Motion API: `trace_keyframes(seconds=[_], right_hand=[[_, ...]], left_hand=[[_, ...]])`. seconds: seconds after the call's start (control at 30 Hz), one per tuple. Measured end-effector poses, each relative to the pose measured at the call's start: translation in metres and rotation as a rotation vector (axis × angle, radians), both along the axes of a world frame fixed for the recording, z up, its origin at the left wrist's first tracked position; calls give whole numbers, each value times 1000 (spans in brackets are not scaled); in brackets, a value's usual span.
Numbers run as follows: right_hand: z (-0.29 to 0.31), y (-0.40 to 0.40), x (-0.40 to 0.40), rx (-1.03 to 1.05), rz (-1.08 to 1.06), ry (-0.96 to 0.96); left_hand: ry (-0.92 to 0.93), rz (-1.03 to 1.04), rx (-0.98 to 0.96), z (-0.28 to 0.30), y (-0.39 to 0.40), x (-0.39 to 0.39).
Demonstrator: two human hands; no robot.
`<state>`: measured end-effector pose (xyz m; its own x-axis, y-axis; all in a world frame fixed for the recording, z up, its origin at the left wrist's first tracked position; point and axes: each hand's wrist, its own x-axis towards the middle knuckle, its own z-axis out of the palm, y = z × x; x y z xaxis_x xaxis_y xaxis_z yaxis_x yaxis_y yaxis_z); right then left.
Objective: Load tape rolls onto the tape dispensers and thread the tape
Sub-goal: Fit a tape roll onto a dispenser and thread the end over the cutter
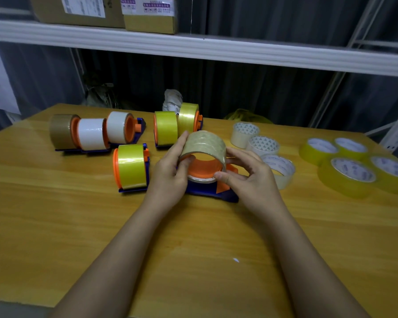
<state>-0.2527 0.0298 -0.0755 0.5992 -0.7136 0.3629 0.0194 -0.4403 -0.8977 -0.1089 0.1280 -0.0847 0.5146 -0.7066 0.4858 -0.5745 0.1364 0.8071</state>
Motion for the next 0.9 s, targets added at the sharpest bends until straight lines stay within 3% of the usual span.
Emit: trace_keyframes(seconds=[0.9], right_hand=[[-4,6,7,-175,-126,48]], left_hand=[[106,134,-138,-1,-6,-4]])
